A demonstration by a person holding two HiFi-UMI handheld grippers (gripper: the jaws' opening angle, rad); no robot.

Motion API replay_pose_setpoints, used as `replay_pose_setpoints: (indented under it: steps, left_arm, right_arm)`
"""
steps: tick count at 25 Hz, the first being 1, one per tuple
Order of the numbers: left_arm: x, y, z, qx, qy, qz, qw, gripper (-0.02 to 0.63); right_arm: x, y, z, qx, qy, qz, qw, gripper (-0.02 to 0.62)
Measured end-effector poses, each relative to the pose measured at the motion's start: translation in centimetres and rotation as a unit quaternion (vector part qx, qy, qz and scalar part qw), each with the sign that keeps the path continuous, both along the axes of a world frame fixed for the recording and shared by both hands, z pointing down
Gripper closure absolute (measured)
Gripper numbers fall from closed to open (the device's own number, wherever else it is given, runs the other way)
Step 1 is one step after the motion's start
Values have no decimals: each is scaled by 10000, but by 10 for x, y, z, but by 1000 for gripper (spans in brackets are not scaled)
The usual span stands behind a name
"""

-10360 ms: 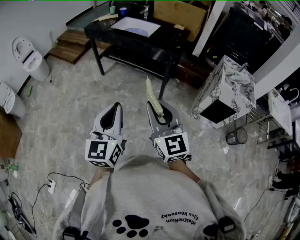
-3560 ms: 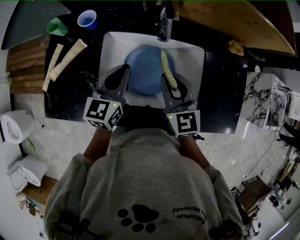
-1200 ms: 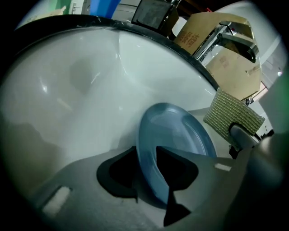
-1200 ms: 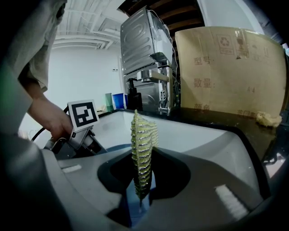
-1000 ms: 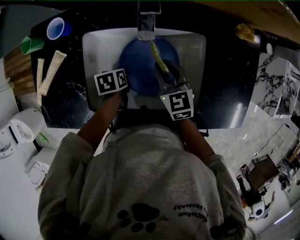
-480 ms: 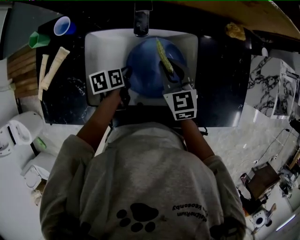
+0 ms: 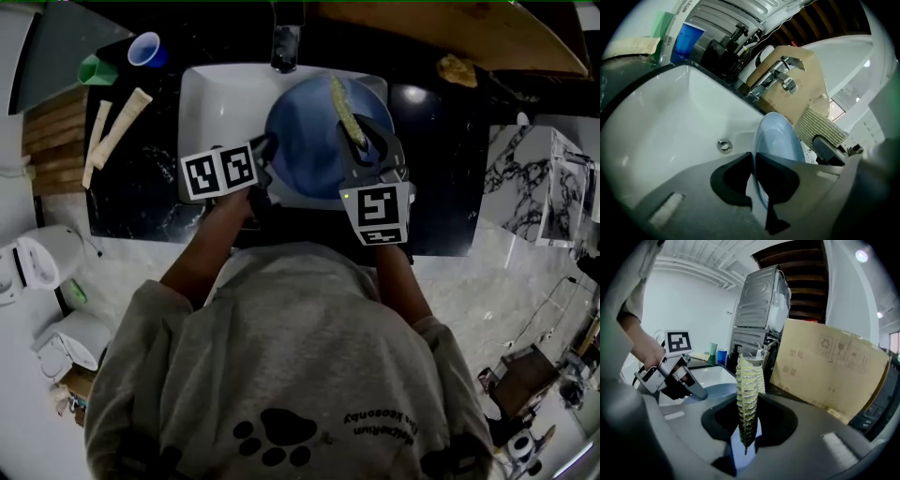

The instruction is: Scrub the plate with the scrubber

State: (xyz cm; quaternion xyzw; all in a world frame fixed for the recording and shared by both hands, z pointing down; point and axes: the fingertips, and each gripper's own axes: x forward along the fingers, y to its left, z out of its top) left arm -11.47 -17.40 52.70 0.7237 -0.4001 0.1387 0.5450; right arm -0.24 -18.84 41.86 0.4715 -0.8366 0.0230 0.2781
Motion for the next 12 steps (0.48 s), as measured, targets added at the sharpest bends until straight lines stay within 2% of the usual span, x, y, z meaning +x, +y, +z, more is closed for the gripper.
replay_pose_setpoints:
  steps: [3,7,12]
  left_arm:
    - [5,2,-17,214,-23,4,9998,588]
    - [7,6,-36,397,23,-115,9991,586]
    - [2,13,-54,603,-36,-240,9979,583]
  right_arm:
    - [2,7,3,-66,841,-237,9962,523]
    - [-9,10,9,60,2132,-779,9739,523]
    - [-31,10,13,125,2739,-1281,9531,523]
